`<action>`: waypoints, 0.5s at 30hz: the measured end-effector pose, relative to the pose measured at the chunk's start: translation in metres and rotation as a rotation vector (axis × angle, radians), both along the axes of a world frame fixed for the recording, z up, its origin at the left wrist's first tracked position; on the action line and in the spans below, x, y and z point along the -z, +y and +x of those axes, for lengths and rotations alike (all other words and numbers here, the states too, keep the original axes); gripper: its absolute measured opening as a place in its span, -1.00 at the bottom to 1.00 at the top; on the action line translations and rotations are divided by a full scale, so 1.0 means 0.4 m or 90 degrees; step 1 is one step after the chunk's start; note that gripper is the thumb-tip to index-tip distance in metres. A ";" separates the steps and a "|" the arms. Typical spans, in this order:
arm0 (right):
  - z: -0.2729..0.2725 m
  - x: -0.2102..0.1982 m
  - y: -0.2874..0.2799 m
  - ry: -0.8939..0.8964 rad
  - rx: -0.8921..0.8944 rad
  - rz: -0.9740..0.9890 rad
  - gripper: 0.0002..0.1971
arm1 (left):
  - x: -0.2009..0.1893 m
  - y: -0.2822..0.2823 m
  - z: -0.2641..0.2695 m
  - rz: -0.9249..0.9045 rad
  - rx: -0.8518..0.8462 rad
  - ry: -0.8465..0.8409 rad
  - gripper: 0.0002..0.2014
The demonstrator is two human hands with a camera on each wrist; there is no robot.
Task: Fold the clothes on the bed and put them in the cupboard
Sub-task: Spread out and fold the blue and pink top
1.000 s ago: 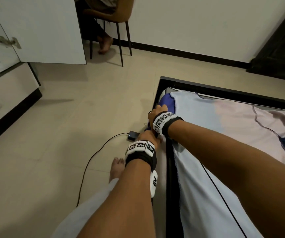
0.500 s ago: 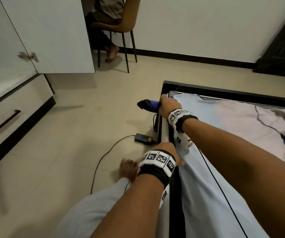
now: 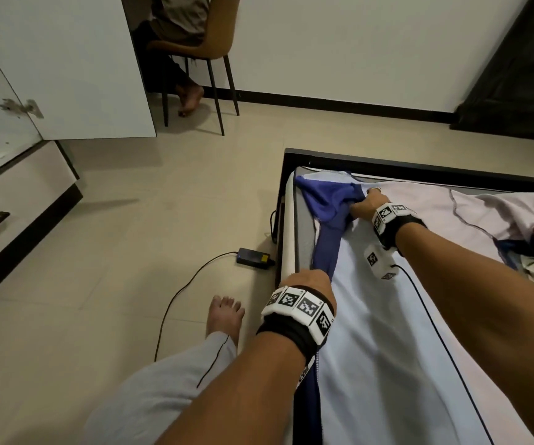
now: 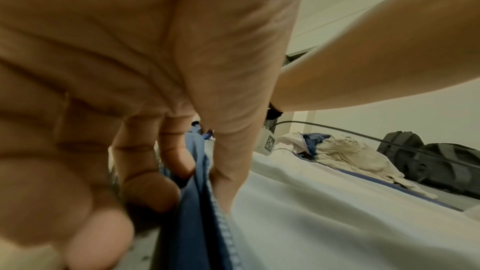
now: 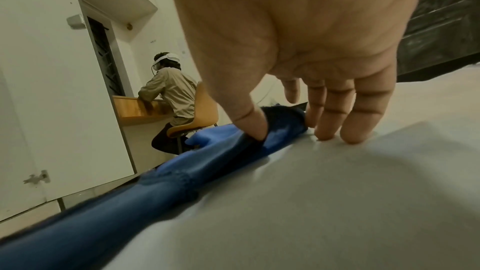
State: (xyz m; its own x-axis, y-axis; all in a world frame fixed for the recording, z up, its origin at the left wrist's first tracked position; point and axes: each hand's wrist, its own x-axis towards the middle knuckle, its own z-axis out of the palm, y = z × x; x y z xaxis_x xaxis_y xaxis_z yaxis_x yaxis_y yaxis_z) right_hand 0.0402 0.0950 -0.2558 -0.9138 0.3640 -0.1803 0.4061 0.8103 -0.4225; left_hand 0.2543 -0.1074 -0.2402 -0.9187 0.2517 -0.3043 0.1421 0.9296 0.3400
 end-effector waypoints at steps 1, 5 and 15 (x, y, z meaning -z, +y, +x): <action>-0.004 0.002 0.007 0.006 -0.009 -0.003 -0.29 | -0.005 0.002 0.002 -0.003 0.003 -0.005 -0.90; -0.026 0.003 0.014 0.026 -0.026 -0.010 -0.16 | -0.029 0.013 0.008 -0.024 0.014 -0.015 -0.91; -0.029 0.038 0.013 0.026 -0.095 0.025 -0.75 | -0.048 0.034 0.056 -0.137 0.179 0.066 -0.77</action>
